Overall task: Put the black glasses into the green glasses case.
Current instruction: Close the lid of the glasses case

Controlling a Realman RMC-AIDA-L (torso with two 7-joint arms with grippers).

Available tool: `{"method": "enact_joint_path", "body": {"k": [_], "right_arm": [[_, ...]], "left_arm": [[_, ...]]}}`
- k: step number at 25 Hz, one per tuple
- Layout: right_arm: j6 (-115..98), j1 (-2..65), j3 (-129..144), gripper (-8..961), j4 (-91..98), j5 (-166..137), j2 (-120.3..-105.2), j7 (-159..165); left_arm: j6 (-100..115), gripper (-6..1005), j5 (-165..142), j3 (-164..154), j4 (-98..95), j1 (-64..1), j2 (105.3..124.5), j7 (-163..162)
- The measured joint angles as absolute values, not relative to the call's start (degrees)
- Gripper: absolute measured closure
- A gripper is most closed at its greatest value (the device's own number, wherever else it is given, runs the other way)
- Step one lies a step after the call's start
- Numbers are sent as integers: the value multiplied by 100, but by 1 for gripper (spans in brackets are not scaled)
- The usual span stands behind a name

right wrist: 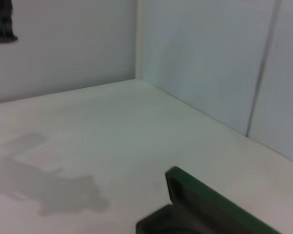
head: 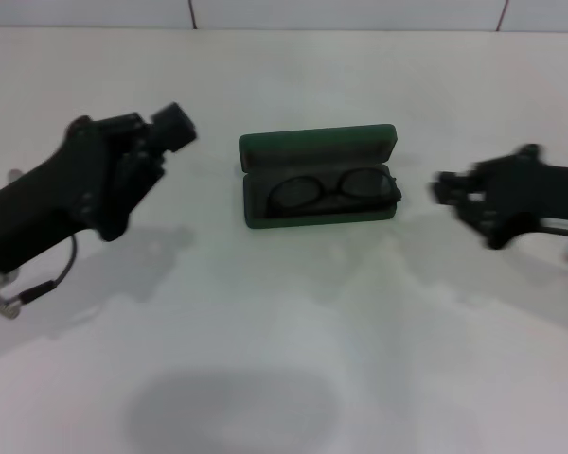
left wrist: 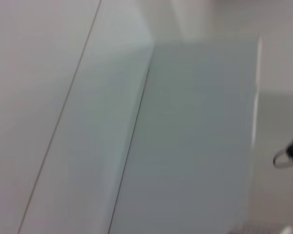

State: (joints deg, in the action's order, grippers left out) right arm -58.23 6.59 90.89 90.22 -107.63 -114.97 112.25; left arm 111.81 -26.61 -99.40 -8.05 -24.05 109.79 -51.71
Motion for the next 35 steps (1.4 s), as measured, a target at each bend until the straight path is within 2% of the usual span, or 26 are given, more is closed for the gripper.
{"method": "enact_joint_path", "body": {"k": [6,14,17,23,28,35], "right_arm": [[-6951,598,7224,888,7868,-9901,-11491,10270],[-7458,741,6361,889,7141,-9693,-11501,9857],[-7439,889,6348,890,6764,-9691,-11500,9580],[-7382,1468,6336,893,5813,-9670,-11534,9148],[-7162,2333,6382,894,4884,-9729,-11543,9012],[-6715,3218,6386,897,3928,-10082,-11533,9010]], "left_arm": [[9904,954,-3420,-9931,-794,-2894,10882,-5611],[8650,951,-4137,-9942,-899,-2997,10937,-5995],[8449,949,-4416,-9915,-915,-3031,11017,-6056],[8235,947,-4481,-9935,-924,-2976,11220,-5928],[8226,945,-4486,-9893,-924,-2870,11359,-5751],[8265,942,-4471,-9892,-923,-2718,11527,-5598]]}}
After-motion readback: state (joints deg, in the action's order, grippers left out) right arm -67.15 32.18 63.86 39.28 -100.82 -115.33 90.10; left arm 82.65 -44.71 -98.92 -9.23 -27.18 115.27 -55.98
